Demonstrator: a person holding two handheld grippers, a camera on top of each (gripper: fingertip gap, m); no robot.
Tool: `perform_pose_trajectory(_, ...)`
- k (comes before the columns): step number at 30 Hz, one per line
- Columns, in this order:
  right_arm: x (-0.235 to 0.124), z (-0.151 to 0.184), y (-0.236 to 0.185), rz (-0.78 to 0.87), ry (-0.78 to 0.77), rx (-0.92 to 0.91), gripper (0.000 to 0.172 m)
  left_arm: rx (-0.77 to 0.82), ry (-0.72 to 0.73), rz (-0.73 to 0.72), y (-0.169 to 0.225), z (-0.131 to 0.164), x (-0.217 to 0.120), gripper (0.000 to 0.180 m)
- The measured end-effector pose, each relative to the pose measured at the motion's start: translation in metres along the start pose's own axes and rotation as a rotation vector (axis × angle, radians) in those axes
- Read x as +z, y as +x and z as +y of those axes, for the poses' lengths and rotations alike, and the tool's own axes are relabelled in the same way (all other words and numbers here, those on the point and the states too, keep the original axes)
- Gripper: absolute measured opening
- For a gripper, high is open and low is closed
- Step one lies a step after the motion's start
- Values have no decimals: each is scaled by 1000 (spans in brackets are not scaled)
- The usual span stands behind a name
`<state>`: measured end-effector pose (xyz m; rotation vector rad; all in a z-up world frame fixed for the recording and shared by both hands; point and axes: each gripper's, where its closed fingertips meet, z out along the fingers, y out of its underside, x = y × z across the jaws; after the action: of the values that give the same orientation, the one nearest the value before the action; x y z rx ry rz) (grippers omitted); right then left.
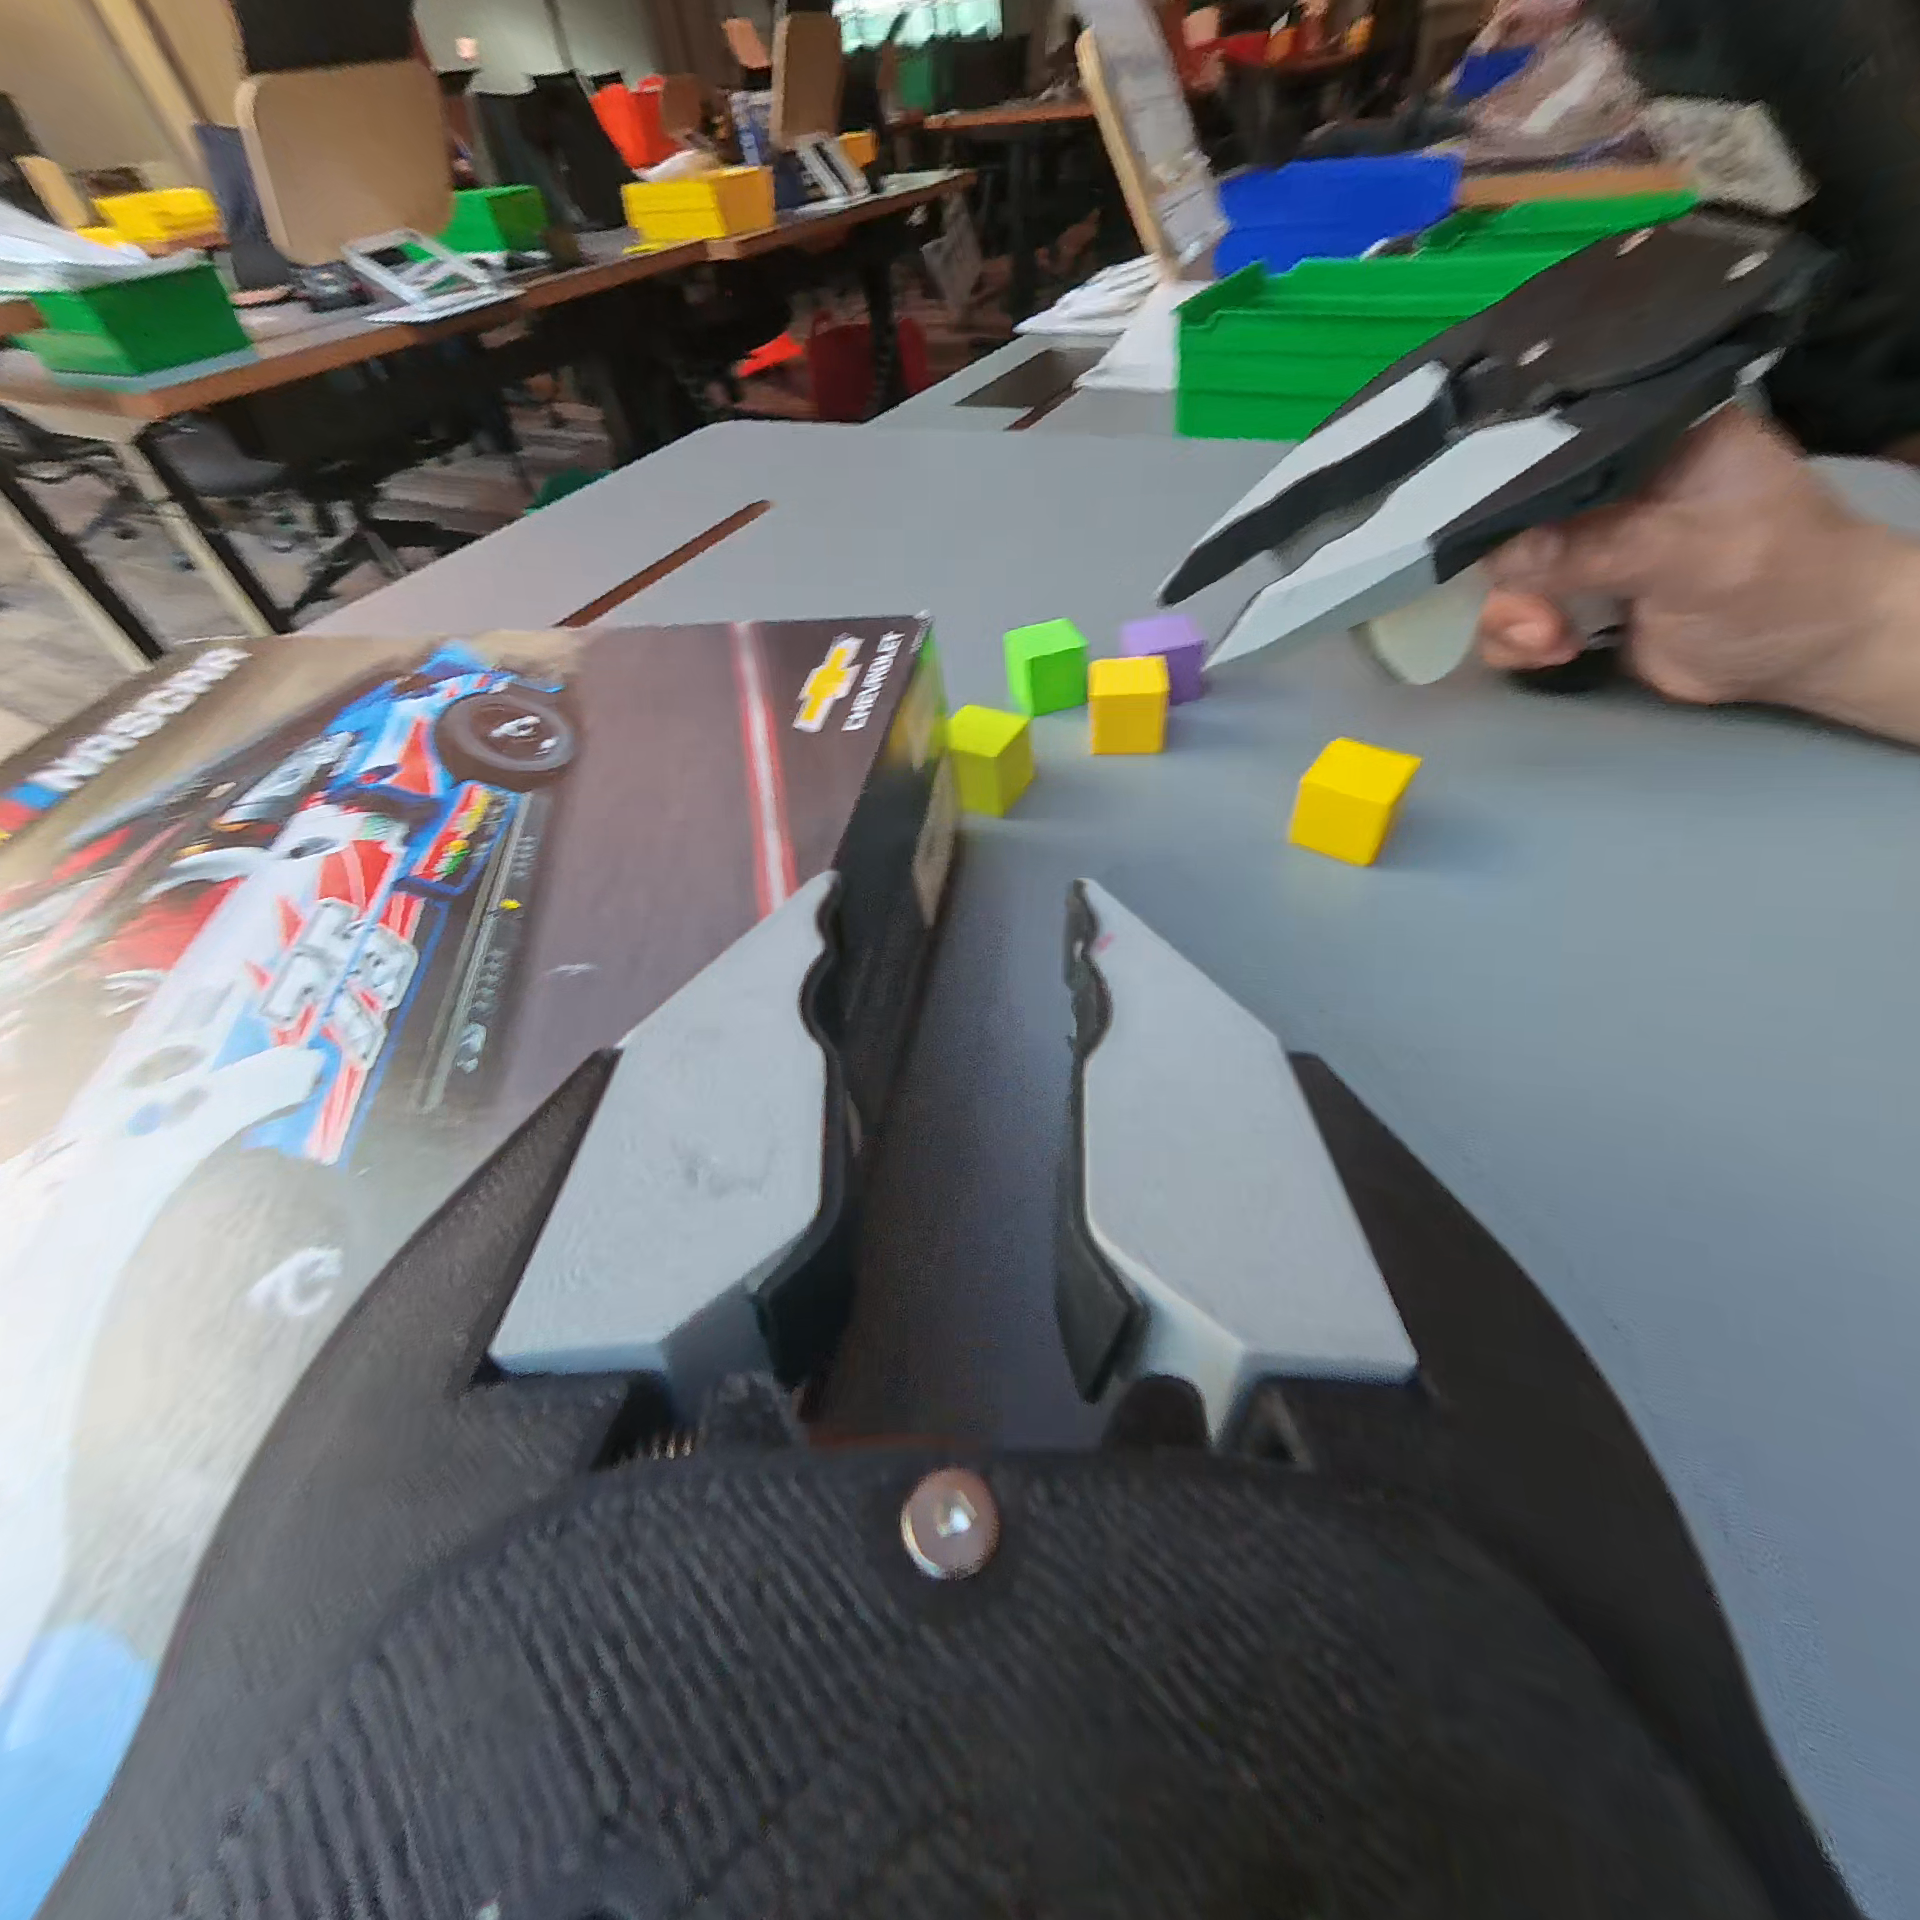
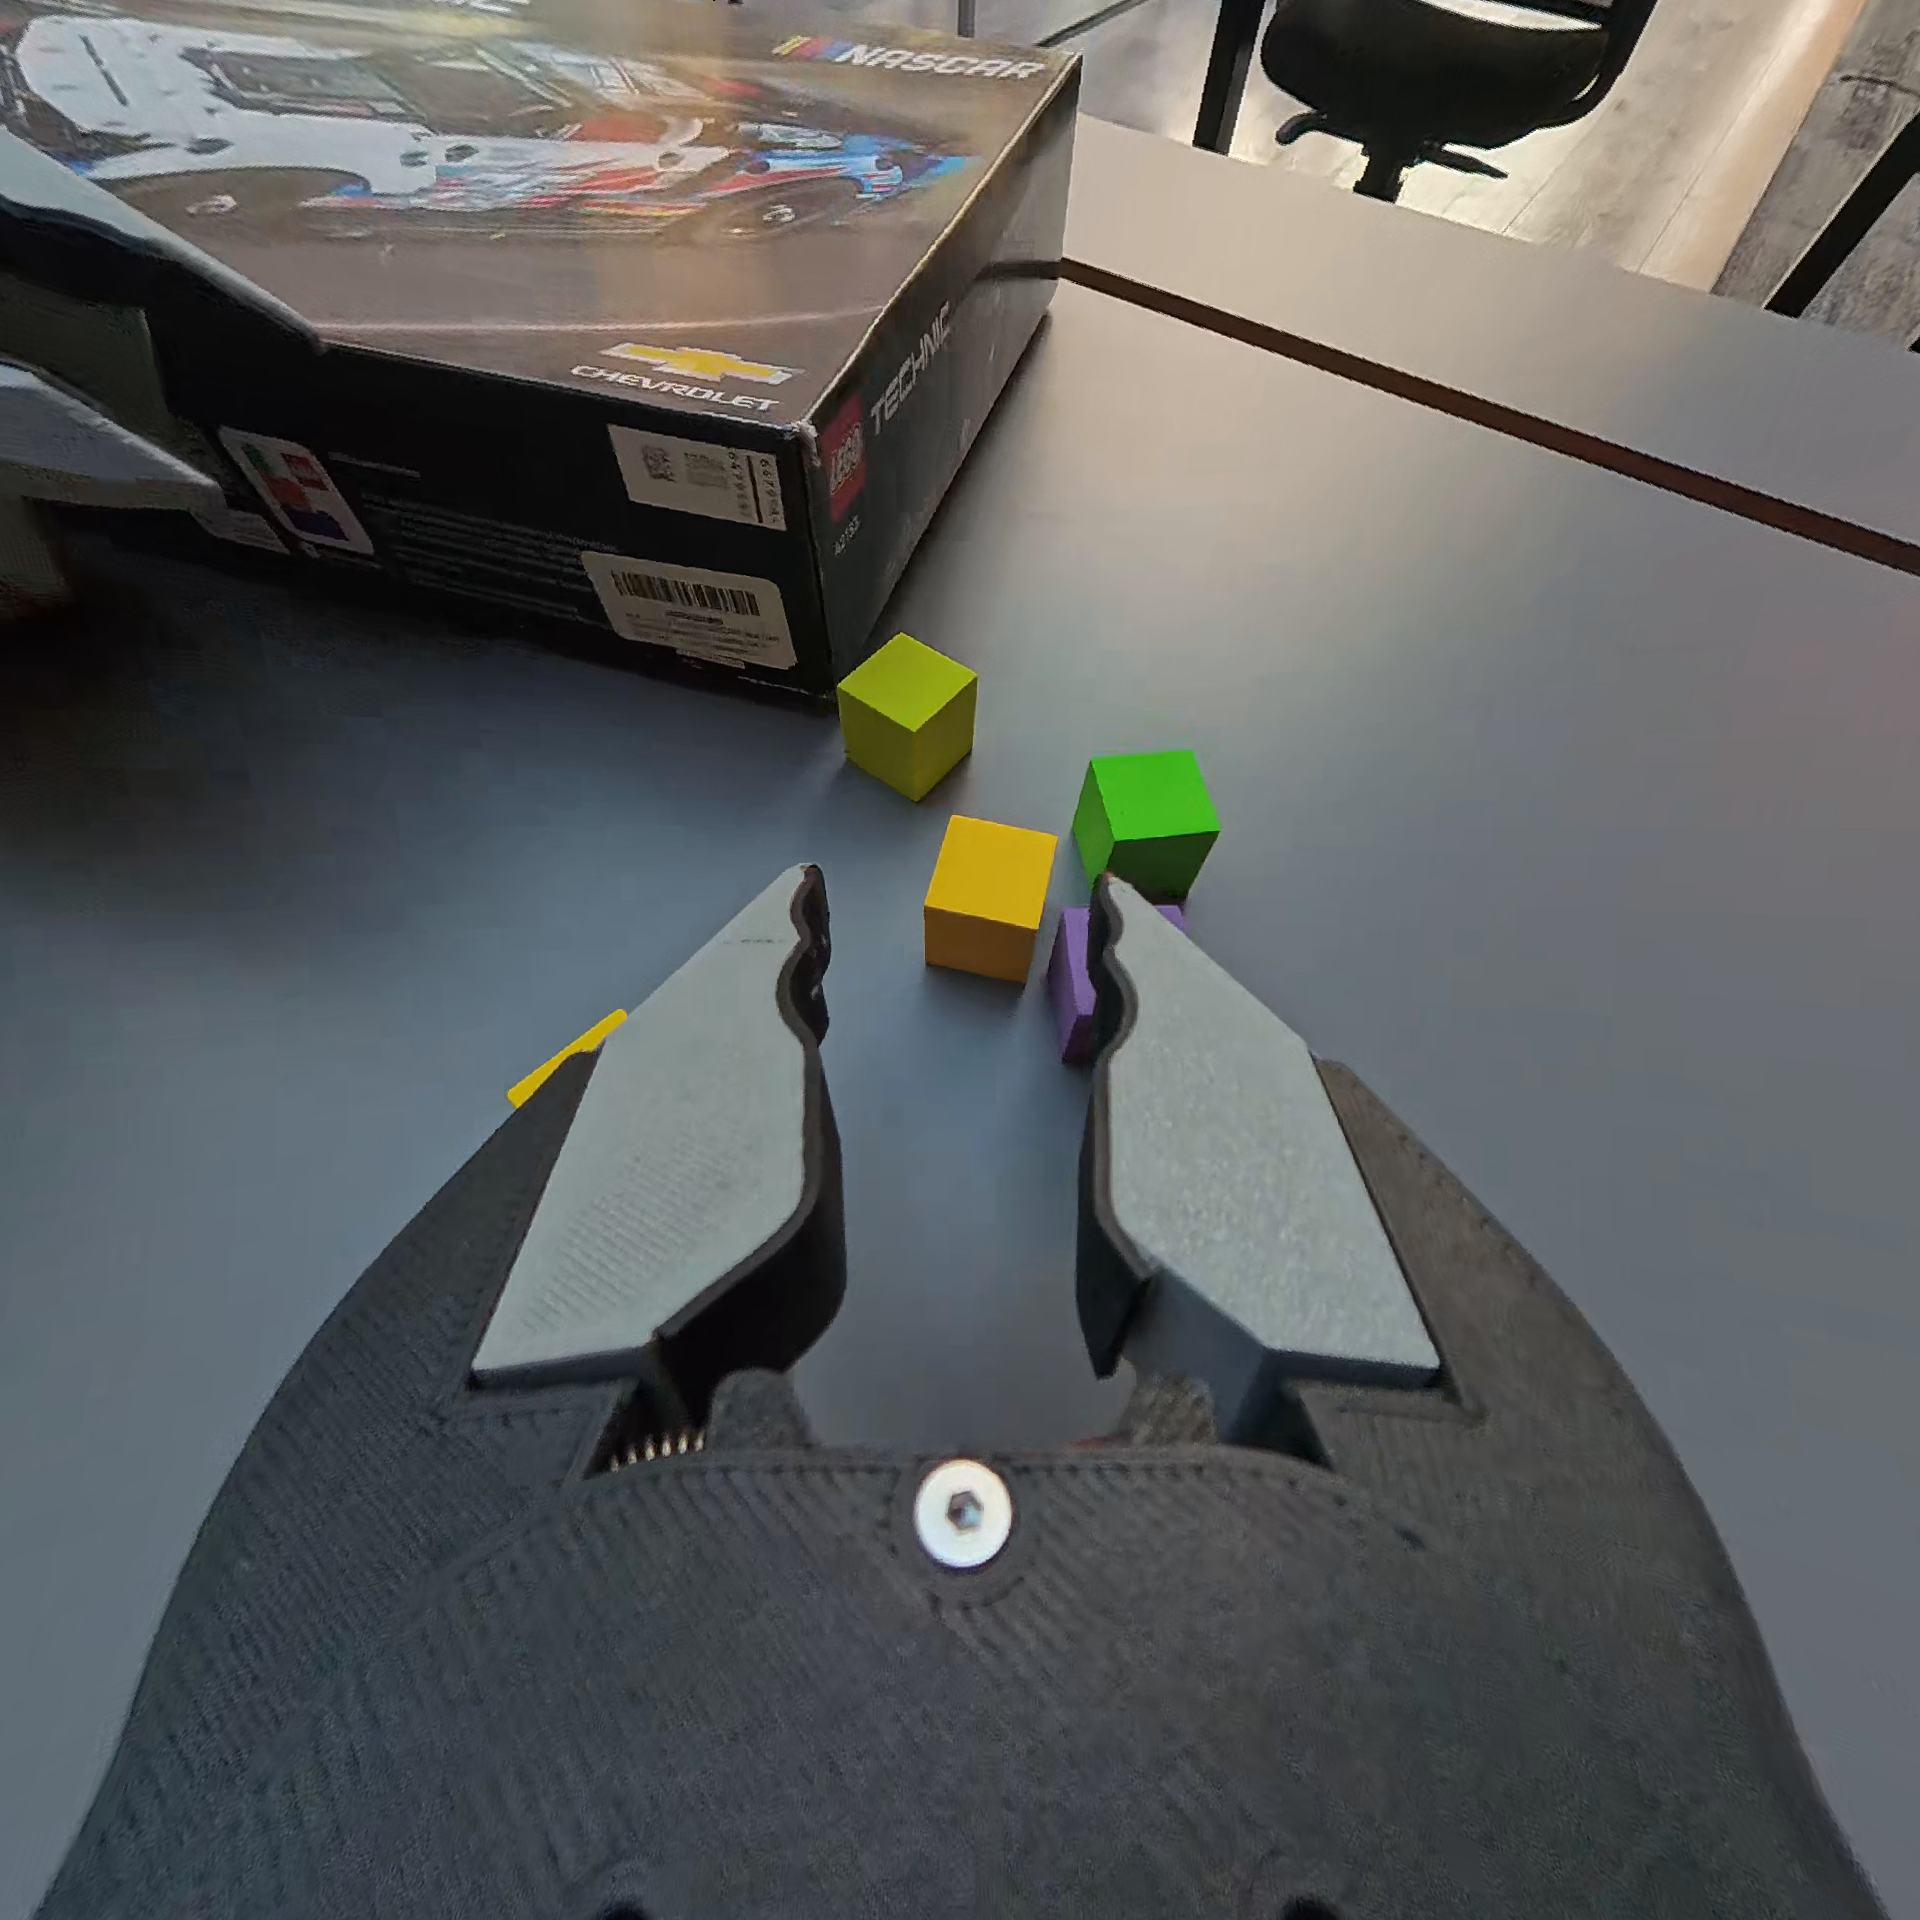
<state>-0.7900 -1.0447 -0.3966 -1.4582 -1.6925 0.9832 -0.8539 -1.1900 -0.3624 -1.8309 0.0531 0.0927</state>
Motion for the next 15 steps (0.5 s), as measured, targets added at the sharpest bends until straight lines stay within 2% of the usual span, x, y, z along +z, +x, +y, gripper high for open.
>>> perform_pose_trajectory(4, 9, 0, 3, 0, -27, 7, 48, 180, -13, -151, -32, 6, -12, 1)
perform_pose_trajectory(6, 11, 1, 3, 13, -40, -13, 48, 239, 36, -248, -50, 1, -21, 6)
perform_pose_trajectory(8, 11, 1, 3, 25, -40, -31, 48, 265, 63, -275, -57, -1, -24, 19)
perform_pose_trajectory(11, 8, -8, 6, 58, 12, -40, 42, 261, 97, -215, -43, -7, -18, 22)
perform_pose_trajectory(15, 15, -27, 1, 51, 31, -46, 40, 360, 84, -169, -19, -7, -6, 25)
